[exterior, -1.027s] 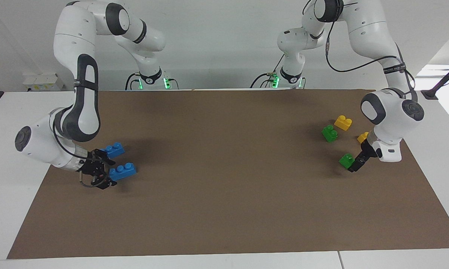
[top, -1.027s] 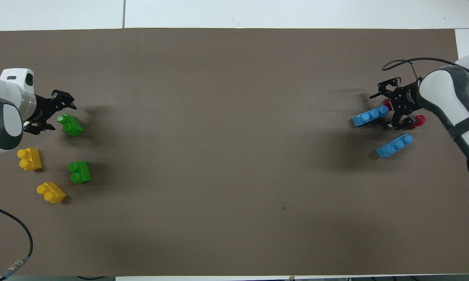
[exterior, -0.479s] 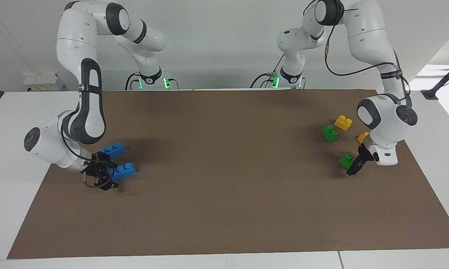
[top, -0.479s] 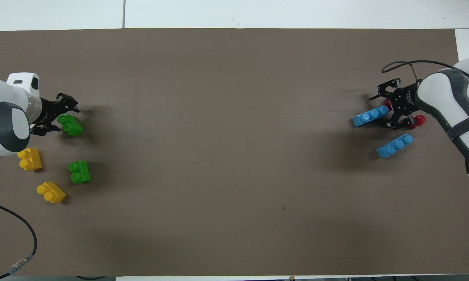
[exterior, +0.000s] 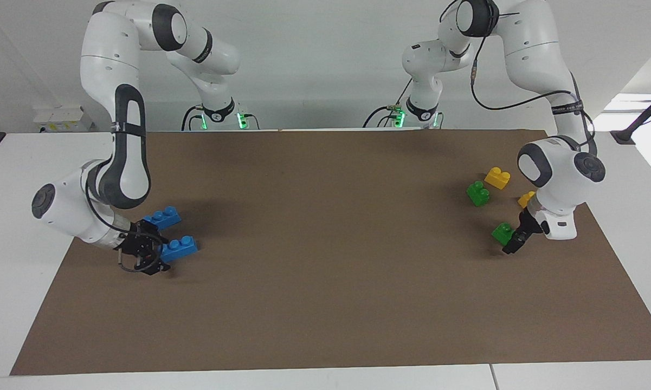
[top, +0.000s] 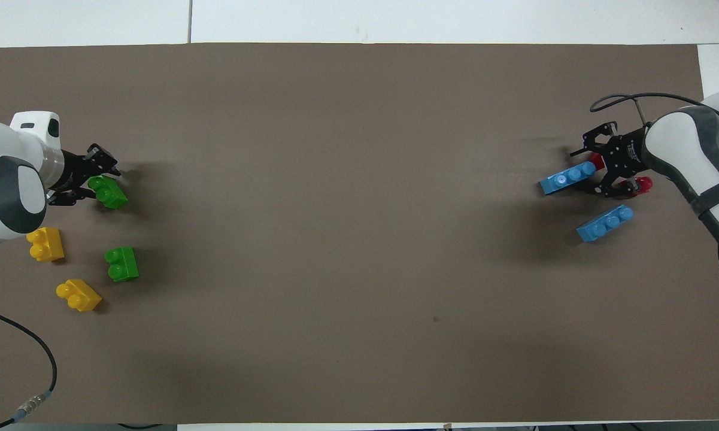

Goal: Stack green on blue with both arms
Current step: 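Close the left gripper on the green brick while the right gripper grasps the blue brick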

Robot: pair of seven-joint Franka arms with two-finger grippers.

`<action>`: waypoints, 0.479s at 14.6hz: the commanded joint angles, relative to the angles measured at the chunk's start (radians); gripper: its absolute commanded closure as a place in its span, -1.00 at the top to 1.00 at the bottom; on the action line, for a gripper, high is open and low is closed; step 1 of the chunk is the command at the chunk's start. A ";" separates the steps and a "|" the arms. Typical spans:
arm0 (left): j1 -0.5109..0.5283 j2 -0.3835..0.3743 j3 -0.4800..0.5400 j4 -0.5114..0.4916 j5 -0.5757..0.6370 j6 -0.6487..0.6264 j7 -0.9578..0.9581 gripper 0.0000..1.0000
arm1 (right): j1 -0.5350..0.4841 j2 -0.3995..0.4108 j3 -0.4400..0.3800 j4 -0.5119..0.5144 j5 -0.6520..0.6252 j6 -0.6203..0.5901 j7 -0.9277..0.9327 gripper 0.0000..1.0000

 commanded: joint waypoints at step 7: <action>0.000 -0.003 0.001 -0.006 0.004 0.022 -0.012 -0.22 | -0.009 -0.022 0.006 -0.032 0.054 0.027 -0.040 -0.72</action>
